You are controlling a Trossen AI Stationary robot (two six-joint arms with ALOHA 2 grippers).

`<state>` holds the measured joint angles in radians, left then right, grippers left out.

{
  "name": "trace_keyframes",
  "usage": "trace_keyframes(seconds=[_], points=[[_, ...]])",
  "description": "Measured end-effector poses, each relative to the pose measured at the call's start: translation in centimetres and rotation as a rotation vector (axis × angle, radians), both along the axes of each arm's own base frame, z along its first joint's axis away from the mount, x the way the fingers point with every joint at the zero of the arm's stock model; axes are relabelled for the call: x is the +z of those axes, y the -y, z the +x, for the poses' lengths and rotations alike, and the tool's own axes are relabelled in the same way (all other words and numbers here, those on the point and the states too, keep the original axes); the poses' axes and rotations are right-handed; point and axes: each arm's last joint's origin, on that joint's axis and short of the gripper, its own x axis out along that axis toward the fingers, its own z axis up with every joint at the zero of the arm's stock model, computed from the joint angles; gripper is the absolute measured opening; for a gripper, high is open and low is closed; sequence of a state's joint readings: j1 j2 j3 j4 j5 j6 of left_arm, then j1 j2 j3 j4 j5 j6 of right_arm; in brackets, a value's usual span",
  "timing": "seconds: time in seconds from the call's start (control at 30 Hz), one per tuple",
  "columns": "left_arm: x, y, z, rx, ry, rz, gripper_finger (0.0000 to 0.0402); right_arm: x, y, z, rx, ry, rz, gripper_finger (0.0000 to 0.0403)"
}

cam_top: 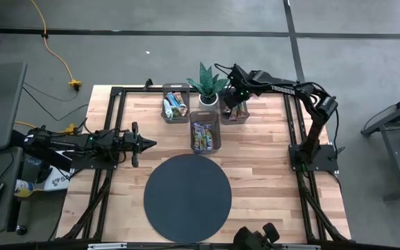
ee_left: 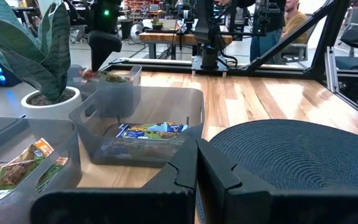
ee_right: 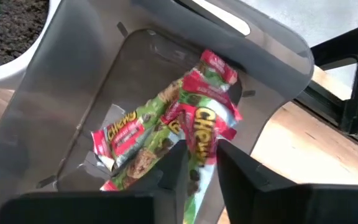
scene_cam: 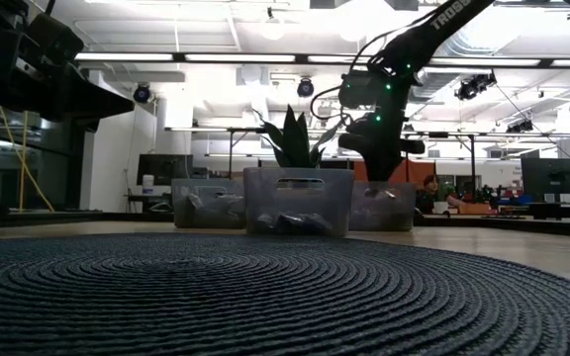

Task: Pick and place Granola Bars by type
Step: Put the red granola bar into the right black bin, then return to Home Position

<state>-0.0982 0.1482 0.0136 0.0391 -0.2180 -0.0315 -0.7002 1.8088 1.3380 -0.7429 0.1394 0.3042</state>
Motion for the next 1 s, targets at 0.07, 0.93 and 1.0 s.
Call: trace_keyframes(seconds=[0.07, 0.93, 1.0], points=[[0.0, 0.0, 0.0, 0.0, 0.0, 0.0, 0.0001, 0.0, 0.0, 0.0, 0.0, -0.001, 0.002, 0.0088], [0.0, 0.0, 0.0, 0.0, 0.0, 0.0, 0.0001, 14.6, -5.5, -5.6, 0.001, 0.499, -0.254, 0.0143], [0.0, 0.0, 0.0, 0.0, 0.0, 0.0, 0.0001, 15.9, -6.5, -5.9, 0.028, 0.579, -0.271, 0.0131]])
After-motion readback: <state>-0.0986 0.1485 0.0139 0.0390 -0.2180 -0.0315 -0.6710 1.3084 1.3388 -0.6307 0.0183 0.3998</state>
